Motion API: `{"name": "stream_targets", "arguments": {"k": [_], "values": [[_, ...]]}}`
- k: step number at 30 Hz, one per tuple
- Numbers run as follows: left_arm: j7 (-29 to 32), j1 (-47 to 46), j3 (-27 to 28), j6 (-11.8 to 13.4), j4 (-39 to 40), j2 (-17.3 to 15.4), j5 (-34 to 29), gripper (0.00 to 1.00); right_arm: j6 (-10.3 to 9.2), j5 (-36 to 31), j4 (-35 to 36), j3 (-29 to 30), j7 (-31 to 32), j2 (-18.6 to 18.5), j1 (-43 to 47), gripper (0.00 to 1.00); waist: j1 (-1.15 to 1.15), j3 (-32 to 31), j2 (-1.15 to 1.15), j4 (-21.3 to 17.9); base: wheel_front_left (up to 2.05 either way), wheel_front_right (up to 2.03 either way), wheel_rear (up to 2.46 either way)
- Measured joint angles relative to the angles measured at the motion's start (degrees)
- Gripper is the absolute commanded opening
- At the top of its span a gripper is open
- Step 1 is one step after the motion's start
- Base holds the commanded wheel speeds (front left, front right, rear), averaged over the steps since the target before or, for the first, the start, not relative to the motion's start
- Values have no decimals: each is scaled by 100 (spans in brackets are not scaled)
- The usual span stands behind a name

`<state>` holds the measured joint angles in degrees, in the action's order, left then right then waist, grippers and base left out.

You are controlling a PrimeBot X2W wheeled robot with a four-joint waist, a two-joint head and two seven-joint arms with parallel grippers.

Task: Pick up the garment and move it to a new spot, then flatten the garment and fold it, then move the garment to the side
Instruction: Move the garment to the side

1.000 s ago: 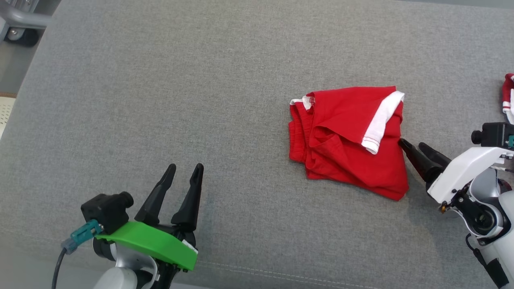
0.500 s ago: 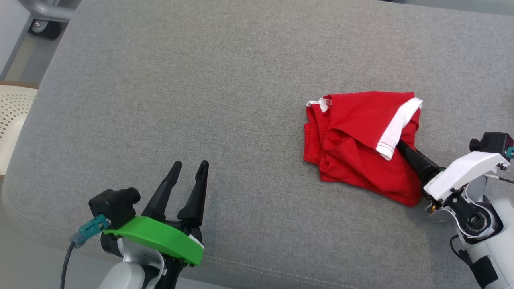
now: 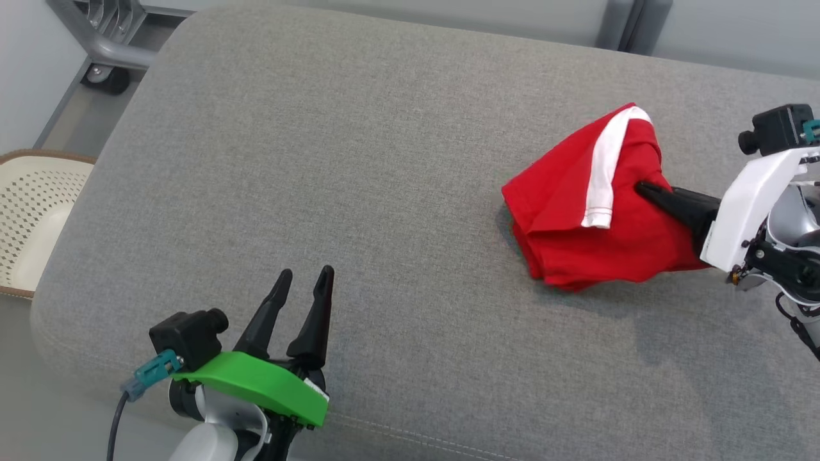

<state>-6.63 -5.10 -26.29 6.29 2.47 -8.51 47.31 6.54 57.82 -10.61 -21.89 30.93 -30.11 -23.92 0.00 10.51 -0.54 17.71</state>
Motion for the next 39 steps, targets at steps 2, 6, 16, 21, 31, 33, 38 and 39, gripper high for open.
{"name": "stream_targets", "arguments": {"k": [2, 6, 16, 21, 31, 33, 38, 39], "values": [[0, 22, -2, -5, -20, 4, 32, 100, 0, 0, 107, -111, 322, -125, -114, 0, 0, -77, 0, 2, 0, 0, 0], [-7, 72, -8, -11, -20, 9, 41, 100, 0, 89, 162, -292, 1032, -335, -144, 0, 0, -193, 0, 3, 0, 0, 0], [-55, 188, 54, -24, 29, -55, 90, 100, -397, 452, 221, -18, 2045, -846, -216, 0, 0, -131, 0, -73, 0, 0, 0], [-55, 187, 76, -24, 113, -141, 86, 100, -641, 519, 333, 247, 2336, -1199, -456, 0, 0, -34, 0, -213, 0, 0, 0], [-51, 159, 156, -23, 245, -159, 73, 100, -760, 342, 754, 233, 2842, -1781, -643, 0, 0, 165, 0, -609, 0, 0, 0], [-48, 152, 156, -23, 283, -160, 62, 100, -765, 313, 817, 221, 2922, -1852, -643, 0, 0, 202, 0, -698, 0, 0, 0], [3, 118, 134, -23, 389, -162, 25, 100, -896, 327, 879, 325, 3038, -1978, -616, 0, 0, 331, 0, -902, 0, 0, 0], [3, 114, 132, -23, 394, -163, 18, 100, -935, 338, 878, 380, 3038, -2022, -612, 0, 0, 365, 0, -936, 0, 0, 0]]}}
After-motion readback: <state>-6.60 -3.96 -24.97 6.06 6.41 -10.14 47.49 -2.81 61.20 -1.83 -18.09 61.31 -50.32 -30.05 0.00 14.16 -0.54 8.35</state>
